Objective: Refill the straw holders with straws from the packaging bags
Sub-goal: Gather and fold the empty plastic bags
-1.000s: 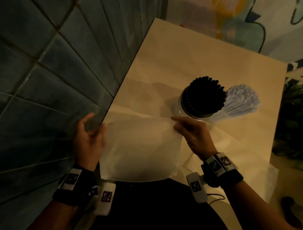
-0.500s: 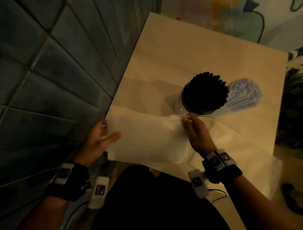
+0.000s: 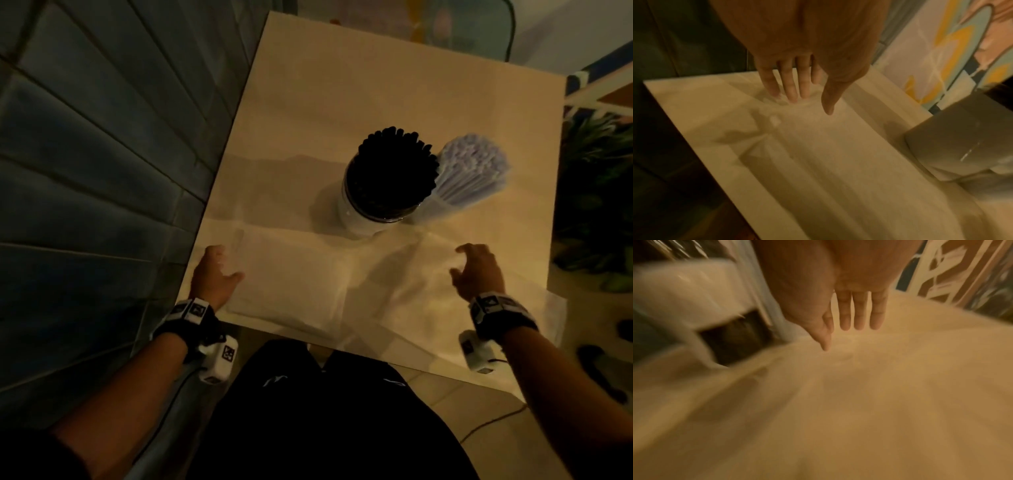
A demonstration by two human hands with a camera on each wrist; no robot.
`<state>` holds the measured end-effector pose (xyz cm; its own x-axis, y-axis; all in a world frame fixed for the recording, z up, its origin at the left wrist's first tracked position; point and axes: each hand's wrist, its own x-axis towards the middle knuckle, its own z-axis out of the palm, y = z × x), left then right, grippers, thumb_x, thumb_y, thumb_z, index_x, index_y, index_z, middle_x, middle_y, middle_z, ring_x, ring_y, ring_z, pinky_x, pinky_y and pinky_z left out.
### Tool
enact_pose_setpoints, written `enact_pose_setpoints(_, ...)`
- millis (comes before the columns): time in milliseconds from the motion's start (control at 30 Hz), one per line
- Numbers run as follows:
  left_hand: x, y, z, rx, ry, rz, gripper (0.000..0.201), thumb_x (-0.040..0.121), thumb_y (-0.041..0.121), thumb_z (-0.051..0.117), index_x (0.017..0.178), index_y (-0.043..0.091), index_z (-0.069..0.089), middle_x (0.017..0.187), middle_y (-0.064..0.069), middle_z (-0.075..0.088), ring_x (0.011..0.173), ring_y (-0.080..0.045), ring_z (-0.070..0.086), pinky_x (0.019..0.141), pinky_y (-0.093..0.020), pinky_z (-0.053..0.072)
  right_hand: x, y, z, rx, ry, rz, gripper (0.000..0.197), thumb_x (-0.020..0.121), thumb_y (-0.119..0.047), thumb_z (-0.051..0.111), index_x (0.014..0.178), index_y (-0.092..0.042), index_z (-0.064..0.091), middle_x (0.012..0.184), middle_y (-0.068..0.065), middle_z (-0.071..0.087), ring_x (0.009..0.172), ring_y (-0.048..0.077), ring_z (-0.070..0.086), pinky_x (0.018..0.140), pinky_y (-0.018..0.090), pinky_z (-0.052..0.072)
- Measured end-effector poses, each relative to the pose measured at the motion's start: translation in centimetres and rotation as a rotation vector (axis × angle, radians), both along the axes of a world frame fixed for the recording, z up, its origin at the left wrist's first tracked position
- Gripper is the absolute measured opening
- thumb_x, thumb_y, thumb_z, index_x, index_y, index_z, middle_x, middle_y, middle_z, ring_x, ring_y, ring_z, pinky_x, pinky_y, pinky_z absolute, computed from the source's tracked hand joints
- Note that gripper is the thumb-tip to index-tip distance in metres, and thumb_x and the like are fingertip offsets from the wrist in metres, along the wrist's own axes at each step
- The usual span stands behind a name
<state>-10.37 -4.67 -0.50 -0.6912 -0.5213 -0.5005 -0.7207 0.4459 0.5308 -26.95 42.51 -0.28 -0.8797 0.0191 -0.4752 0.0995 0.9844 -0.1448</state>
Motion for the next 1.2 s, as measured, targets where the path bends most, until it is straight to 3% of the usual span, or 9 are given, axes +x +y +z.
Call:
enact_pose_setpoints(167,2.1,0.9,1.2,-0.116,0.124,-0.006,0.057,0.081,0.013,0.077,0.13,0.008,0.049,0.129,-0.015,0.055,0.119,-0.034,0.053,0.101,-0.05,0.044,-1.6,2.9,-0.7,0.08,-0.104,0.047,0.082,0.078,-0.031,0.081,0.145,-0.026,0.035,0.14,0.013,0.042,0.124,0.039,0.045,0.099,0.051,0.041)
enact_pose_setpoints(267,3.4,3.1,2.4,-0.141,0.182,-0.044,0.049,0.082,0.013,0.076,0.125,0.008,0.054,0.124,-0.014,0.059,0.114,-0.034,0.055,0.097,-0.05,0.046,-2.2,2.5,0.1,0.11,-0.223,0.07,0.075,0.075,-0.041,0.082,0.136,-0.028,0.039,0.128,0.013,0.059,0.112,0.037,0.057,0.097,0.047,0.042)
enact_pose_setpoints(400,4.7,6.9,3.7,-0.055,0.259,-0.094,0.039,0.084,0.013,0.075,0.119,0.011,0.058,0.119,-0.008,0.063,0.11,-0.028,0.059,0.095,-0.046,0.048,-1.0,1.5,0.7,0.022,-0.435,0.175,0.07,0.082,-0.037,0.077,0.144,-0.022,0.047,0.144,0.006,0.052,0.129,0.028,0.05,0.109,0.038,0.037)
enact_pose_setpoints(500,4.8,10.1,5.0,0.197,0.241,-0.097,0.04,0.08,0.026,0.079,0.113,0.028,0.056,0.115,0.006,0.064,0.105,-0.012,0.061,0.093,-0.039,0.05,0.4,-0.1,4.3,-0.238,-0.449,0.215,0.058,0.089,-0.029,0.071,0.141,-0.013,0.05,0.139,0.004,0.056,0.122,0.019,0.055,0.105,0.031,0.04)
enact_pose_setpoints(633,4.6,13.2,6.3,0.563,0.201,-0.054,0.089,0.052,0.07,0.082,0.127,0.04,0.046,0.13,0.017,0.056,0.119,0.001,0.054,0.101,-0.029,0.043,2.2,-2.9,12.0,-0.741,-0.468,0.336,0.021,0.095,-0.025,0.061,0.11,-0.014,0.07,0.108,0.002,0.074,0.099,0.018,0.069,0.096,0.042,0.053)
enact_pose_setpoints(800,4.1,14.1,7.5,0.725,0.336,0.147,0.114,0.049,0.059,0.089,0.145,0.032,0.033,0.141,0.011,0.05,0.13,-0.006,0.048,0.106,-0.034,0.038,2.1,-6.3,18.3,-1.092,-0.42,0.352,0.022,0.095,-0.016,0.057,0.108,0.0,0.065,0.103,0.015,0.073,0.091,0.034,0.072,0.084,0.045,0.058)
enact_pose_setpoints(1033,2.8,14.8,12.1,0.894,0.529,0.417,0.09,0.04,0.067,0.088,0.113,0.022,0.06,0.103,0.012,0.075,0.101,-0.009,0.068,0.082,-0.022,0.055,2.0,-8.0,20.9,-1.3,-0.315,0.222,0.025,0.091,-0.013,0.058,0.096,0.011,0.062,0.095,0.017,0.075,0.078,0.037,0.073,0.073,0.044,0.059)
enact_pose_setpoints(1167,2.1,14.5,16.4,0.731,0.626,0.484,0.018,0.078,0.039,0.076,0.079,0.022,0.079,0.081,-0.003,0.076,0.077,-0.021,0.073,0.08,-0.042,0.059,2.9,-8.6,19.1,-1.046,-0.217,0.236,0.032,0.087,-0.032,0.065,0.113,-0.013,0.063,0.111,0.0,0.072,0.097,0.019,0.071,0.086,0.047,0.059)
enact_pose_setpoints(1200,2.0,14.1,17.5,0.665,0.641,0.429,0.017,0.085,0.03,0.067,0.074,0.023,0.078,0.075,-0.005,0.075,0.07,-0.024,0.073,0.074,-0.042,0.059,2.9,-8.7,19.0,-1.019,-0.096,0.189,0.038,0.085,-0.037,0.068,0.114,-0.015,0.058,0.114,0.0,0.067,0.1,0.017,0.069,0.085,0.047,0.059)
